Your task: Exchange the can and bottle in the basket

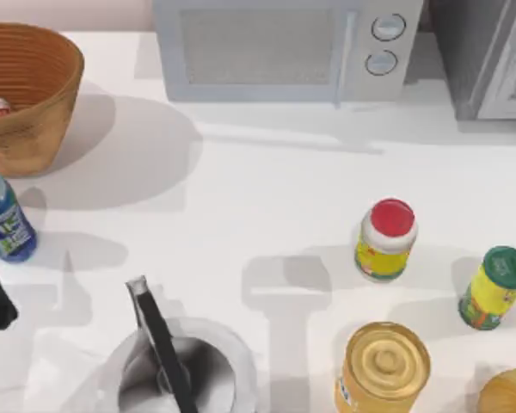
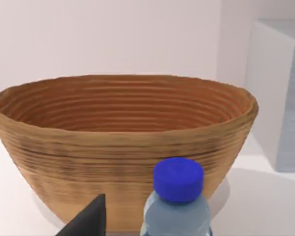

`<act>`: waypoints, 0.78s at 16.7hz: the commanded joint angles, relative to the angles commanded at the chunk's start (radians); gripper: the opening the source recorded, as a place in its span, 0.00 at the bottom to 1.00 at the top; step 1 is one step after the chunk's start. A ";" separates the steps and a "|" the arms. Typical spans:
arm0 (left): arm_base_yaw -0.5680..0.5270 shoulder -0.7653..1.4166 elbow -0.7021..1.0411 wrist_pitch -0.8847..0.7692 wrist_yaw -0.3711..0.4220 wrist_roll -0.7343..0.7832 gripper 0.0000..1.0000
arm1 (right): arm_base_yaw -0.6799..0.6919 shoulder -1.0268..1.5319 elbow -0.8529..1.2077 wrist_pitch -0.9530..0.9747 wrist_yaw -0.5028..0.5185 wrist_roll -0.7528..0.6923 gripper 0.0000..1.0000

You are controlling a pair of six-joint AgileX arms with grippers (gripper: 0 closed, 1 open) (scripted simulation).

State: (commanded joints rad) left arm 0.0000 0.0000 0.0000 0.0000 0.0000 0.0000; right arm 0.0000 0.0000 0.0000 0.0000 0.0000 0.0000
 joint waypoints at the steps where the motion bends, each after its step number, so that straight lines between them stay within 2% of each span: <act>1: 0.000 0.000 0.000 0.000 0.000 0.000 1.00 | 0.000 0.000 0.000 0.000 0.000 0.000 1.00; 6: 0.005 0.093 0.090 -0.049 0.006 0.005 1.00 | 0.000 0.000 0.000 0.000 0.000 0.000 1.00; 9: 0.015 0.259 0.250 -0.139 0.014 0.015 1.00 | 0.000 0.000 0.000 0.000 0.000 0.000 1.00; 13: 0.034 0.575 0.554 -0.311 0.023 0.030 1.00 | 0.000 0.000 0.000 0.000 0.000 0.000 1.00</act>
State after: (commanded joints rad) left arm 0.0339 0.5750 0.5539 -0.3115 0.0227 0.0305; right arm 0.0000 0.0000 0.0000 0.0000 0.0000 0.0000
